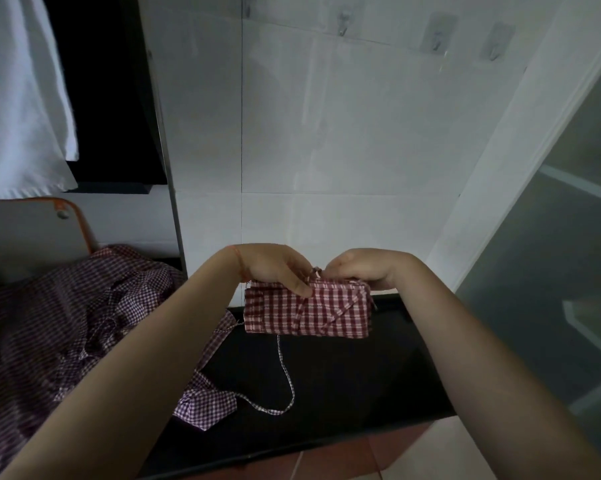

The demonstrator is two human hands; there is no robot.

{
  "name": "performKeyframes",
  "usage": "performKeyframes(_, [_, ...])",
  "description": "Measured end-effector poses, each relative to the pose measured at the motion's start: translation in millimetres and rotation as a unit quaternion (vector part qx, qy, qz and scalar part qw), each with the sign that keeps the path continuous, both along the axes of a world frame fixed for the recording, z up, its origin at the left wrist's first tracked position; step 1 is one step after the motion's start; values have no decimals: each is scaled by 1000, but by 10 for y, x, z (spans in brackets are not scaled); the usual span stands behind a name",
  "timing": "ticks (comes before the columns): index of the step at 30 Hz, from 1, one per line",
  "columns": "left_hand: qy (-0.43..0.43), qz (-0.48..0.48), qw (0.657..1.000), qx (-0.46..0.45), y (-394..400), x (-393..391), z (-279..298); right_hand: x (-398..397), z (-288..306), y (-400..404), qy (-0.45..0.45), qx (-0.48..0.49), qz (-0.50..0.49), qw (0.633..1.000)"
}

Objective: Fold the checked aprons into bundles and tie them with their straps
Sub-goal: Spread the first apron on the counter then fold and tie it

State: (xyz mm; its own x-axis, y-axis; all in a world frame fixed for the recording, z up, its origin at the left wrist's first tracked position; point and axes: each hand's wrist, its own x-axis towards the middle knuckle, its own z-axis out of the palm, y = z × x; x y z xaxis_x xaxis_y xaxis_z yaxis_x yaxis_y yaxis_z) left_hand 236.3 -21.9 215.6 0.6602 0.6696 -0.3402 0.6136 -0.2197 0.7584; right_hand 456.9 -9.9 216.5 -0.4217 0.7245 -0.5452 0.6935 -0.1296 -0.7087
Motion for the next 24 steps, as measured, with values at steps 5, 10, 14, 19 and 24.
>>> performKeyframes(5, [62, 46, 995, 63, 48, 132, -142, -74, 37, 10, -106, 172, -3, 979])
performKeyframes(10, [32, 126, 989, 66, 95, 198, -305, -220, 62, -26, -96, 249, 1, 964])
performKeyframes(14, [-30, 213, 975, 59, 130, 217, -436, -227, 33, -49, -64, 283, -23, 957])
performKeyframes(19, [-31, 269, 958, 92, 194, 236, -590, -262, -31, -81, 59, 306, -108, 944])
performKeyframes(24, [-113, 395, 908, 80, 245, 292, -870, -162, -391, -68, 26, 408, -205, 889])
